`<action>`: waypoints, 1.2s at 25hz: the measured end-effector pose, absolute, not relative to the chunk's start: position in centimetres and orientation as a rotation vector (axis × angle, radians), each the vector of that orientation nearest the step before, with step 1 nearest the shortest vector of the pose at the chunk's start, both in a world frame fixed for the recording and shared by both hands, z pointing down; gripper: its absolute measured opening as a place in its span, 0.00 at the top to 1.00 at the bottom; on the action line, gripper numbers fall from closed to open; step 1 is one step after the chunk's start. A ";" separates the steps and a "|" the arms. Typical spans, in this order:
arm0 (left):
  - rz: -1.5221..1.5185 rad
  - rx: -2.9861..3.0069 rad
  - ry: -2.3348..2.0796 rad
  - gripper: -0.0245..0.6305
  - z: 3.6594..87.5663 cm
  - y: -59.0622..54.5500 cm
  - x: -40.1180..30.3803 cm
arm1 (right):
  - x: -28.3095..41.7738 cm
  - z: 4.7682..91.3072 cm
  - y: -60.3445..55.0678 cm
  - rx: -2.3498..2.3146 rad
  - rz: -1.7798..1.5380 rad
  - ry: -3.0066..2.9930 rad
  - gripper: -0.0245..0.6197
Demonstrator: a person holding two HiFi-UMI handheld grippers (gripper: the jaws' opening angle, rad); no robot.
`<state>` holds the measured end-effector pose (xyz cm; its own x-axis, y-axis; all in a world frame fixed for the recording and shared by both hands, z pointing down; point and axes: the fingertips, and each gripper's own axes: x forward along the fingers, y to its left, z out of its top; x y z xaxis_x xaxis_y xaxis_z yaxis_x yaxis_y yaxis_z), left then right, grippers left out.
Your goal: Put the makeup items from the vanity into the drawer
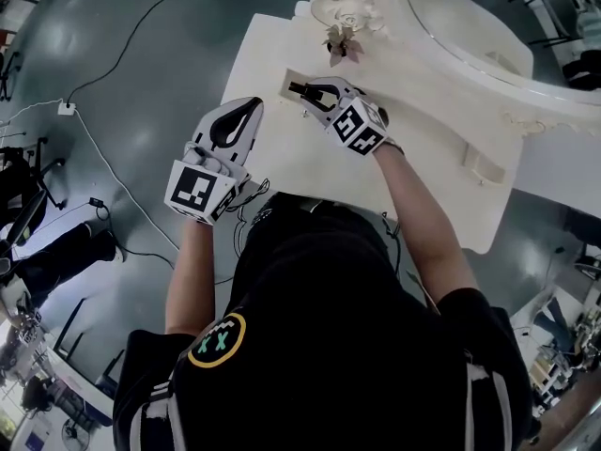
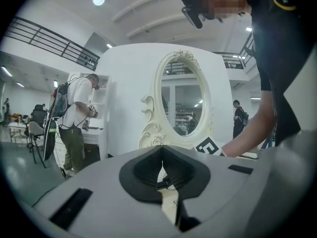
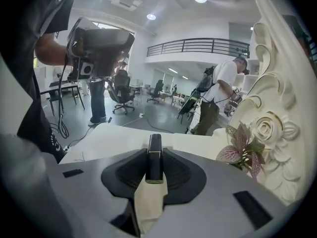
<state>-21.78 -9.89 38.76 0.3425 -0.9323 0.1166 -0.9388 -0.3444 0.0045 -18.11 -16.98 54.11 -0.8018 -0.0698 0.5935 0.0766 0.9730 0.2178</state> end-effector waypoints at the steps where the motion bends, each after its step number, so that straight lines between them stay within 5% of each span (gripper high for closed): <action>1: 0.141 2.515 -1.756 0.93 38.7 -9.9 -21.7 | -18.2 54.1 -17.0 -0.006 -0.295 -2.486 0.78; 5: 0.142 2.529 -1.737 0.93 38.6 -9.9 -21.4 | -18.2 54.3 -17.0 -0.004 -0.261 -2.499 0.76; 10: 0.147 2.530 -1.734 0.93 38.6 -9.9 -21.3 | -17.7 54.4 -17.1 0.005 -0.250 -2.504 0.63; 20: 0.140 2.575 -1.686 0.93 38.6 -11.0 -19.5 | -15.6 48.4 -17.0 0.150 -0.280 -2.620 0.63; 30: 0.135 2.732 -1.491 0.93 37.3 -14.5 -14.0 | -8.4 39.4 -16.2 0.508 -0.204 -2.812 0.89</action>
